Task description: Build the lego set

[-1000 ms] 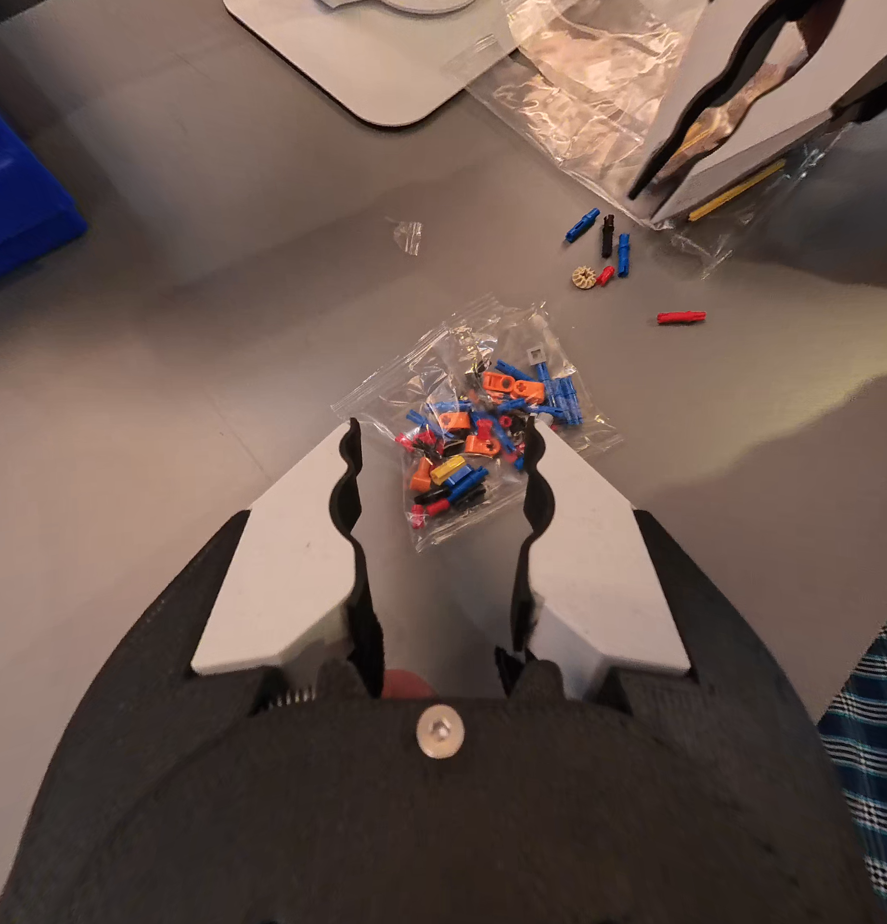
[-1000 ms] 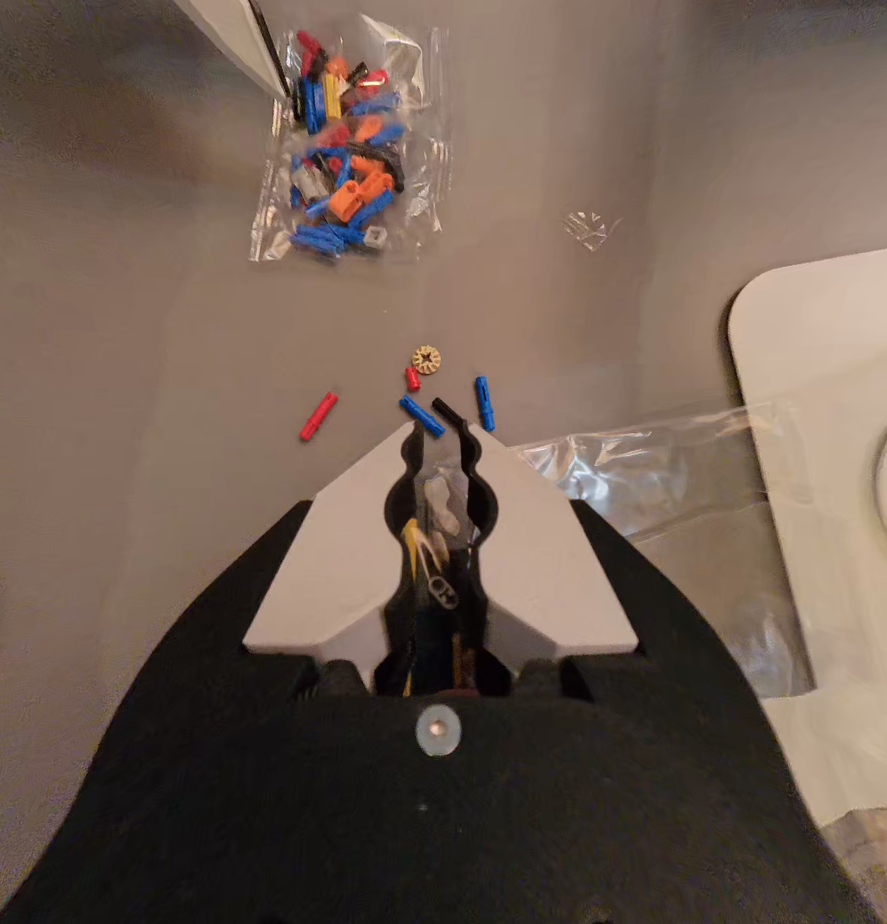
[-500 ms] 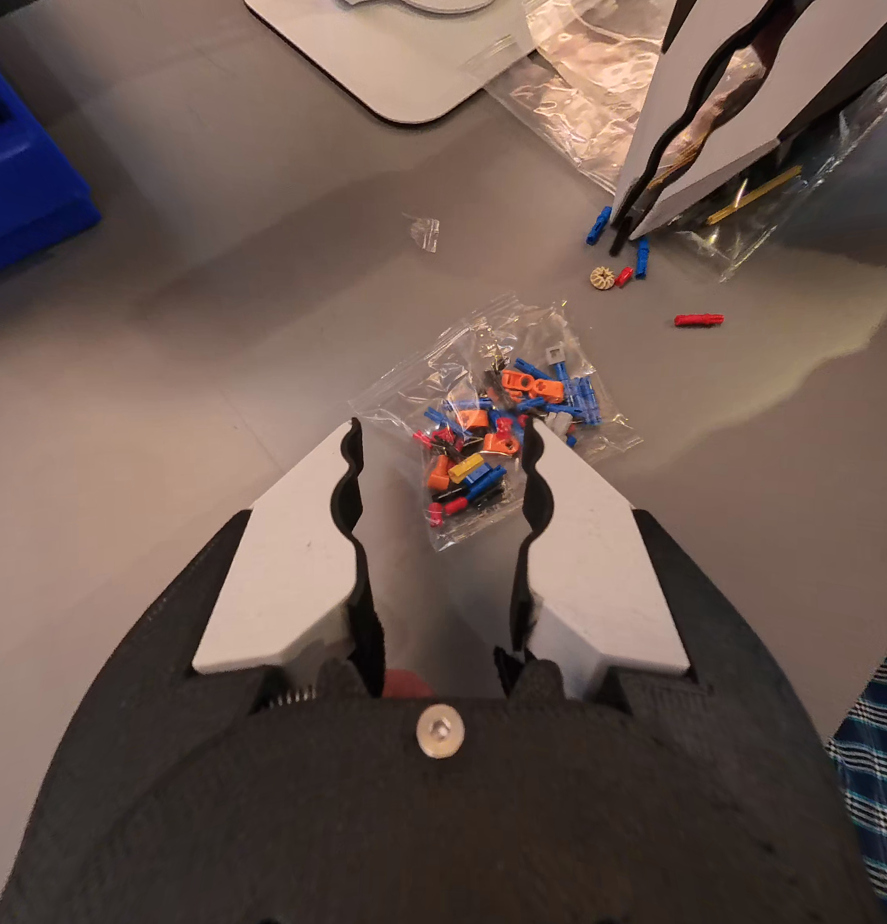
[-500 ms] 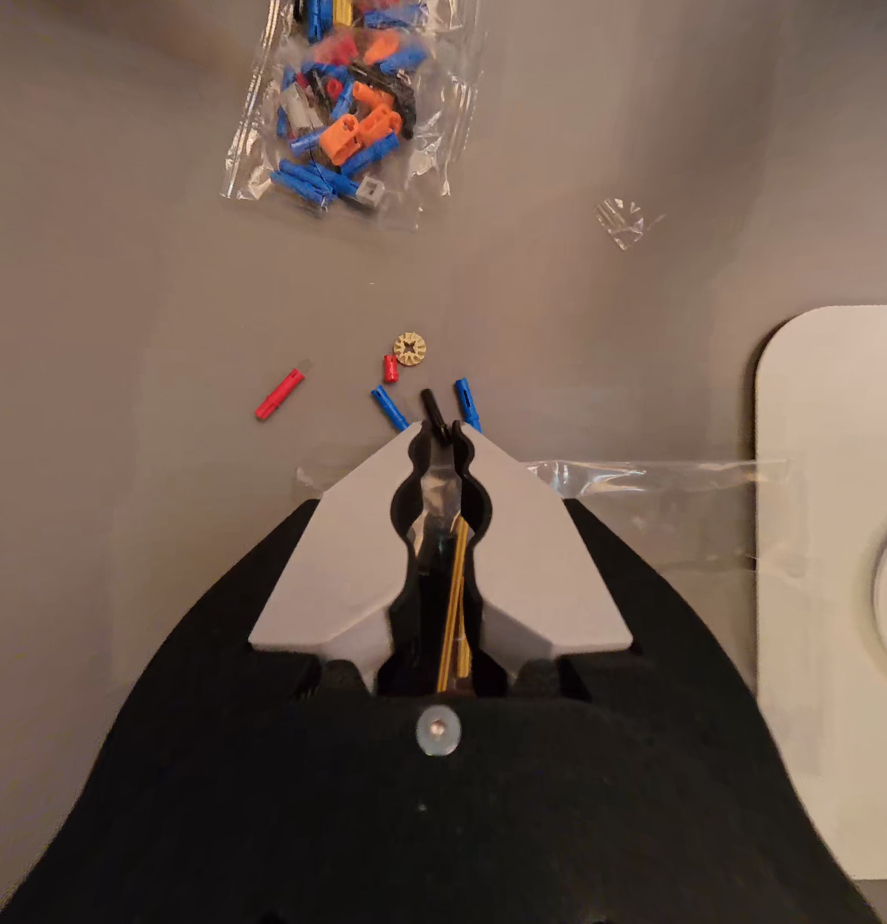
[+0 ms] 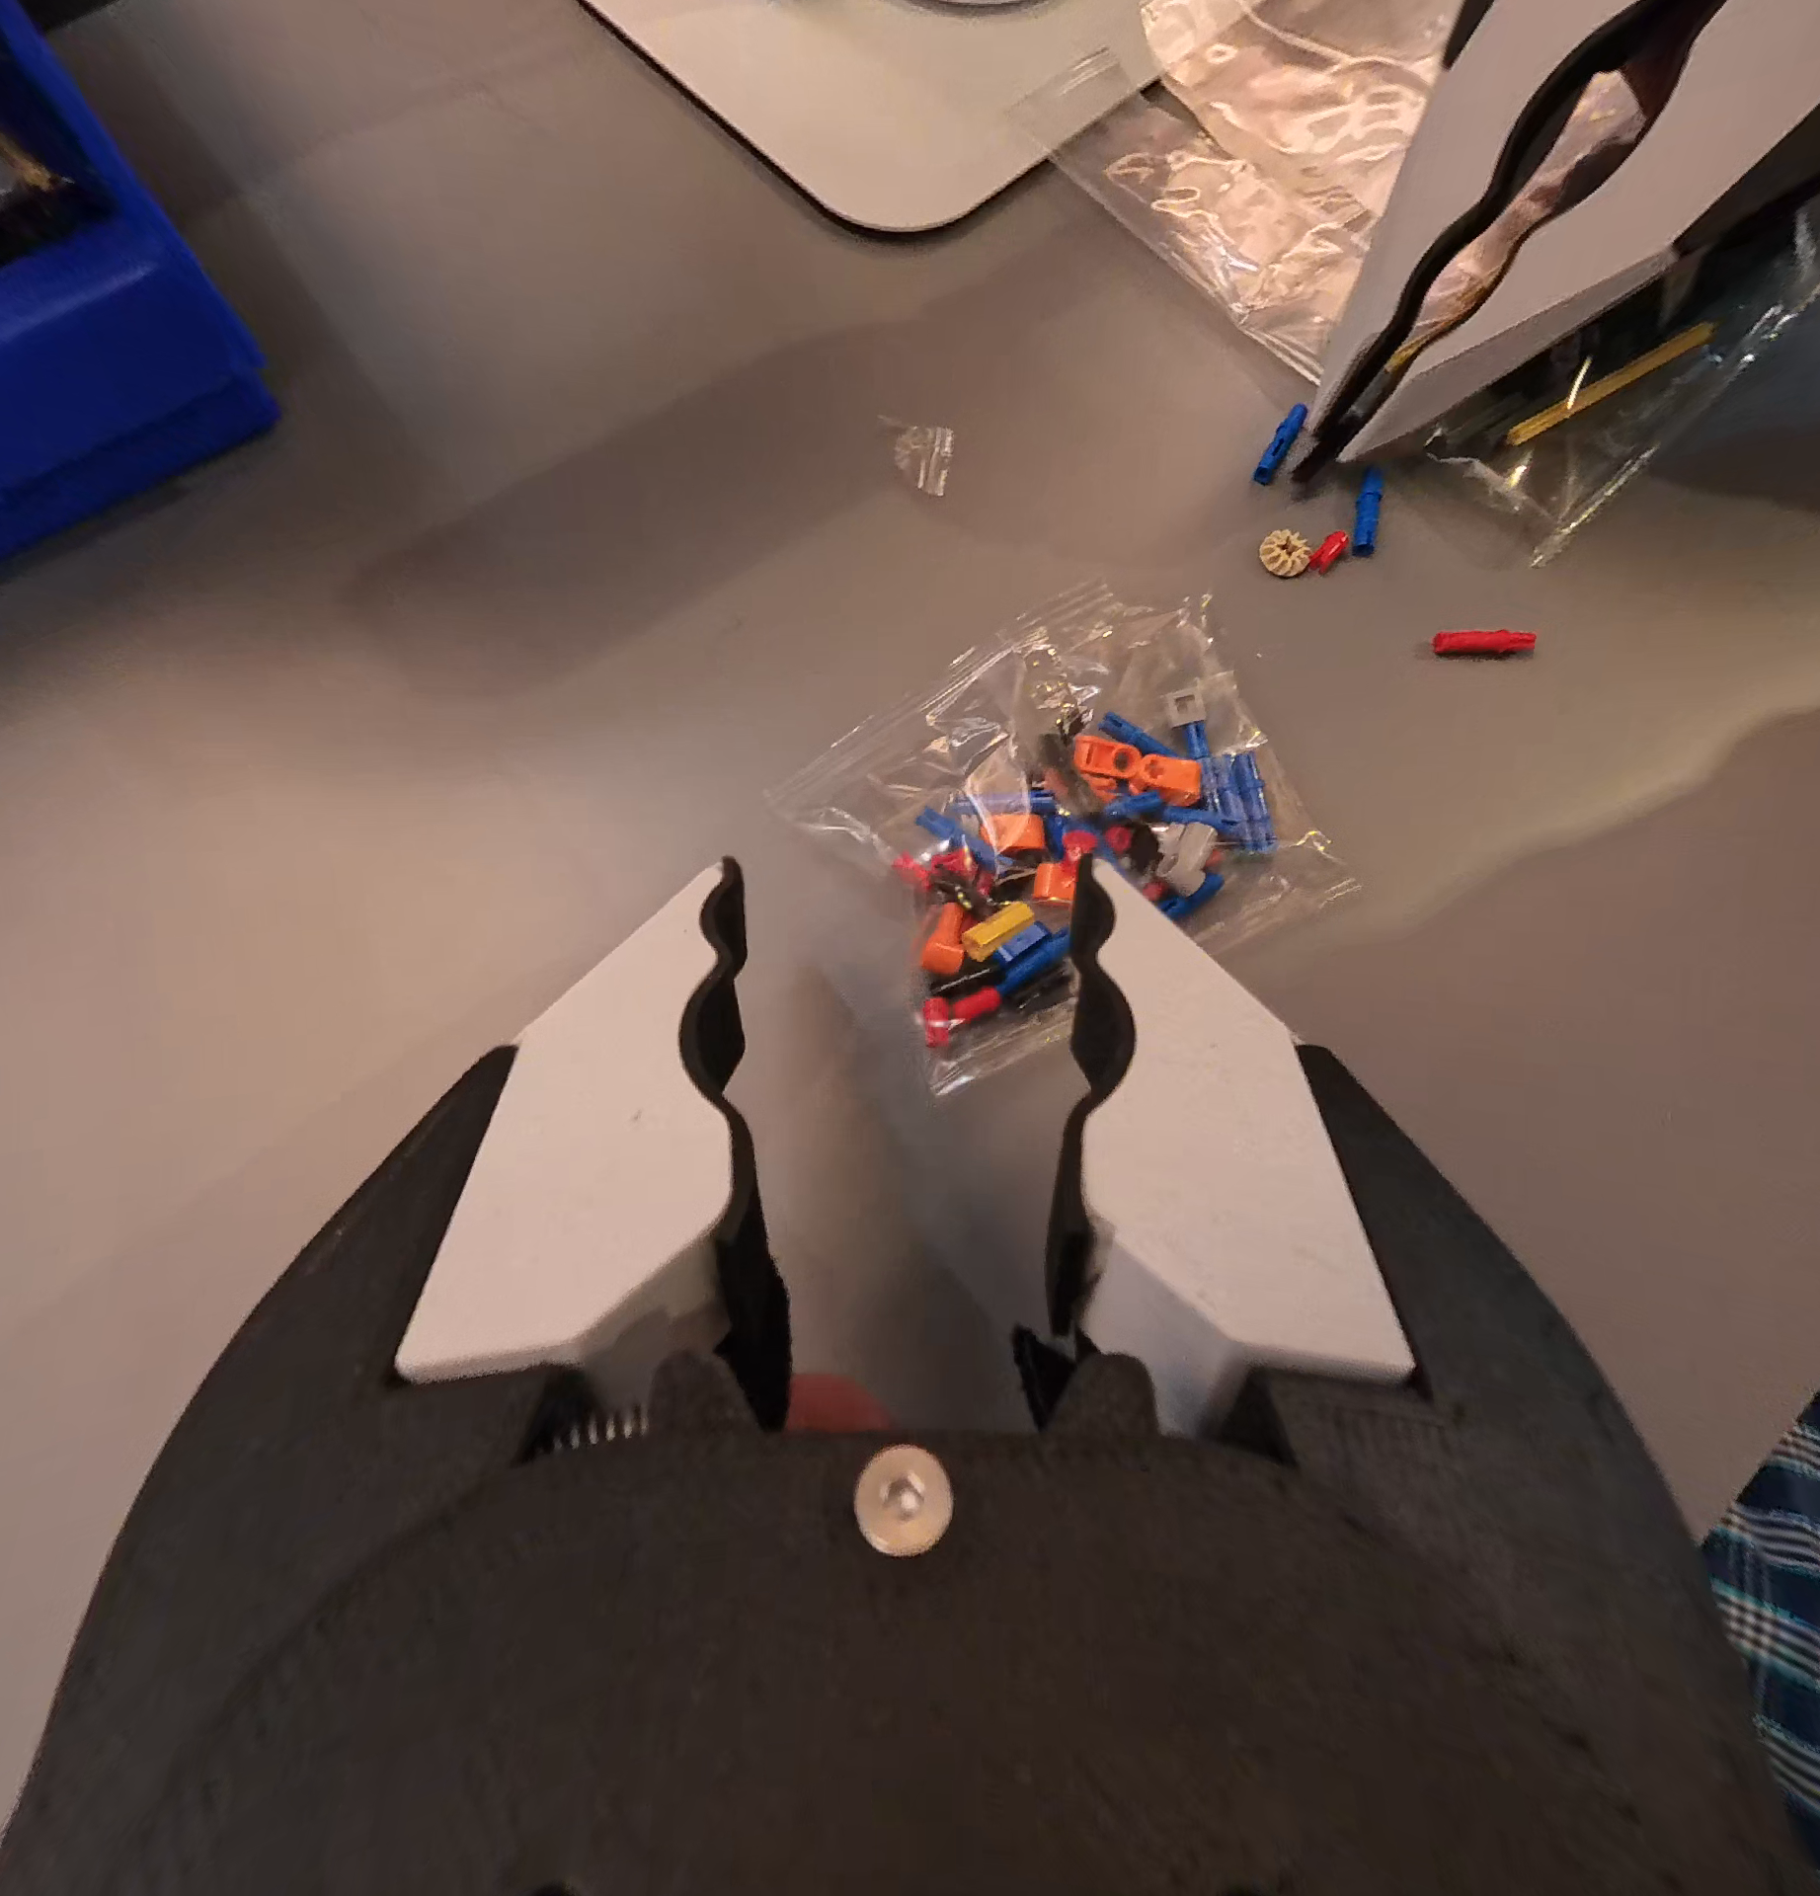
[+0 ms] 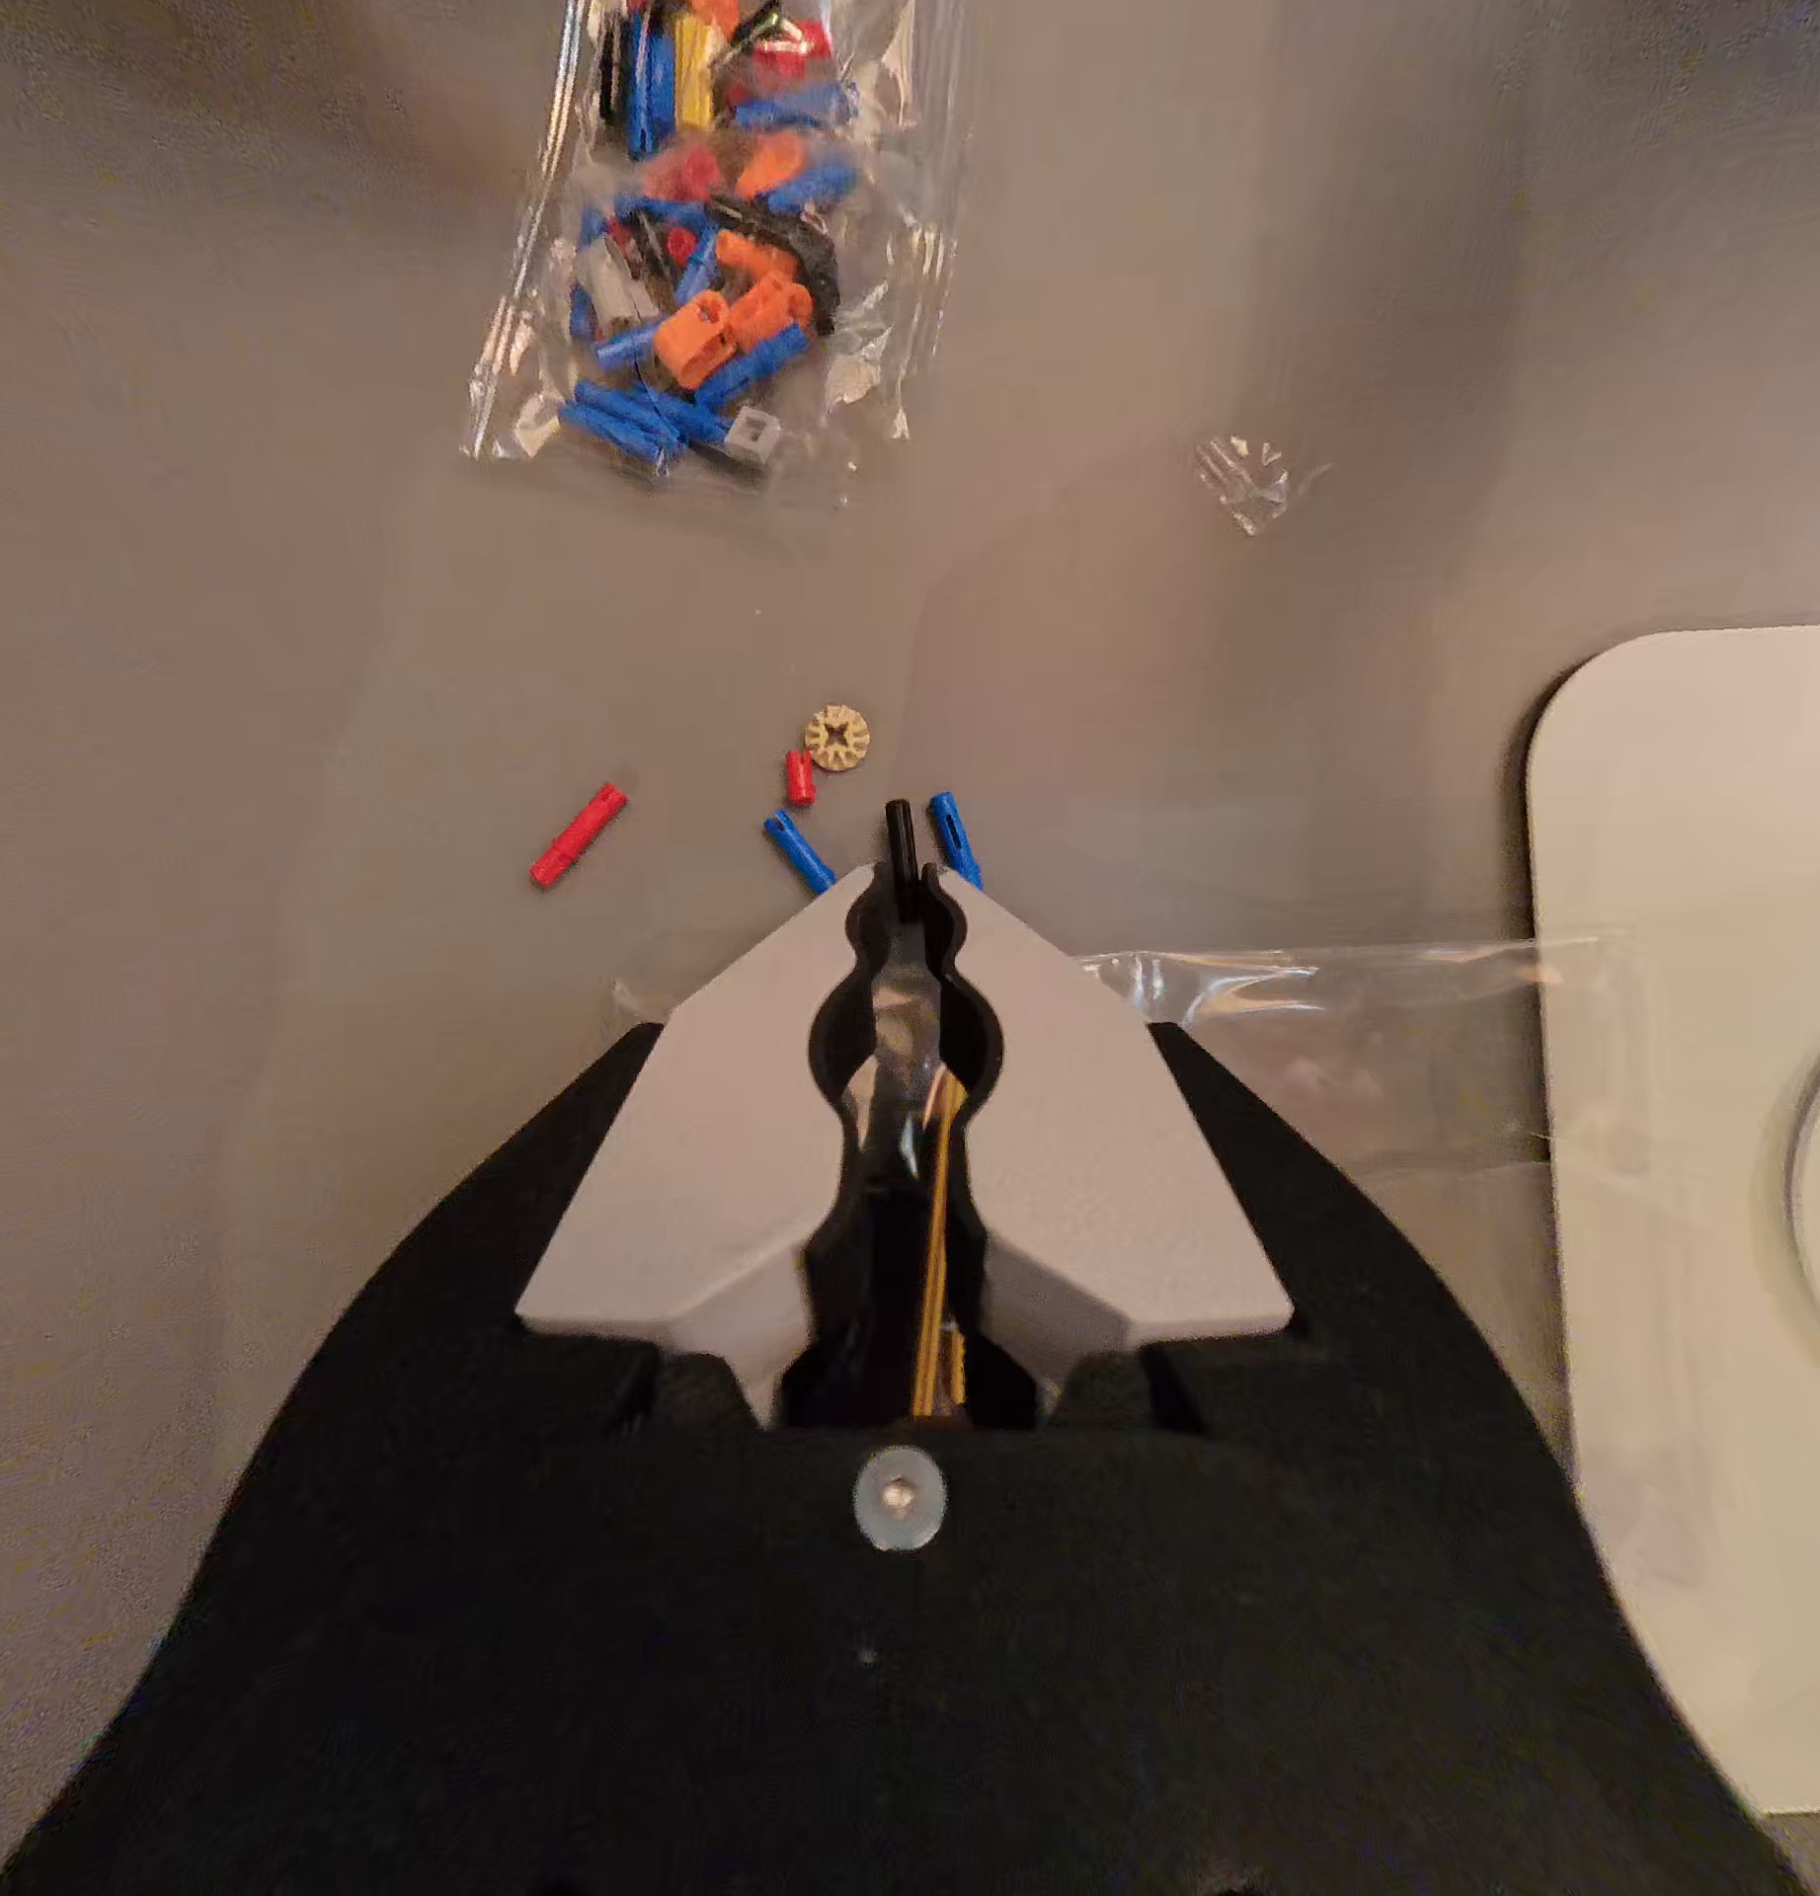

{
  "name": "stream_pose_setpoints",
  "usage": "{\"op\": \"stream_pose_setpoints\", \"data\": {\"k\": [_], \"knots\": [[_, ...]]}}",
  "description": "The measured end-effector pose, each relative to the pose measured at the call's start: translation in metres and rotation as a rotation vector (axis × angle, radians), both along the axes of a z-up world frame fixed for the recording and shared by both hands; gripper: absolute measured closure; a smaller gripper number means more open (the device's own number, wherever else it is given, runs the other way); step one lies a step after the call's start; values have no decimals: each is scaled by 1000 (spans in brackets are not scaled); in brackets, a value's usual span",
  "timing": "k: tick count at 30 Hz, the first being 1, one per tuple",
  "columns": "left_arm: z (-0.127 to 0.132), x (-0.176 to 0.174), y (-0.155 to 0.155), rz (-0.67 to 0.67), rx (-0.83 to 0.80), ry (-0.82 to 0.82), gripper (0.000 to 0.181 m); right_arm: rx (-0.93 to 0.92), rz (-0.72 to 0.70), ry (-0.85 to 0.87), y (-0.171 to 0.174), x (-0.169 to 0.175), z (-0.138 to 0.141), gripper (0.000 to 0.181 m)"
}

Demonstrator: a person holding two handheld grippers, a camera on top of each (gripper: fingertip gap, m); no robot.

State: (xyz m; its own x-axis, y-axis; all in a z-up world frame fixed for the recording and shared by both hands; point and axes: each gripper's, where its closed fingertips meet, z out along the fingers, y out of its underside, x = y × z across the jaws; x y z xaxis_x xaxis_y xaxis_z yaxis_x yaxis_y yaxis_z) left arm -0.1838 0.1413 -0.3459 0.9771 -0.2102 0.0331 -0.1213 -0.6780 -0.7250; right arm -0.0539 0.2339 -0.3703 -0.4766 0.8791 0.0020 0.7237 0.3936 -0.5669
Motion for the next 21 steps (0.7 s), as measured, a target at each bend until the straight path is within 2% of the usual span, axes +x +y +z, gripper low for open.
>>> {"op": "stream_pose_setpoints", "data": {"k": [11,21], "knots": [[-1,-3,-14,-8,-31,9,125,-109,-76,51,-18,3,20,179],[-9,5,-17,-29,-57,-9,127,-138,-104,20,-42,-7,12,179]]}}
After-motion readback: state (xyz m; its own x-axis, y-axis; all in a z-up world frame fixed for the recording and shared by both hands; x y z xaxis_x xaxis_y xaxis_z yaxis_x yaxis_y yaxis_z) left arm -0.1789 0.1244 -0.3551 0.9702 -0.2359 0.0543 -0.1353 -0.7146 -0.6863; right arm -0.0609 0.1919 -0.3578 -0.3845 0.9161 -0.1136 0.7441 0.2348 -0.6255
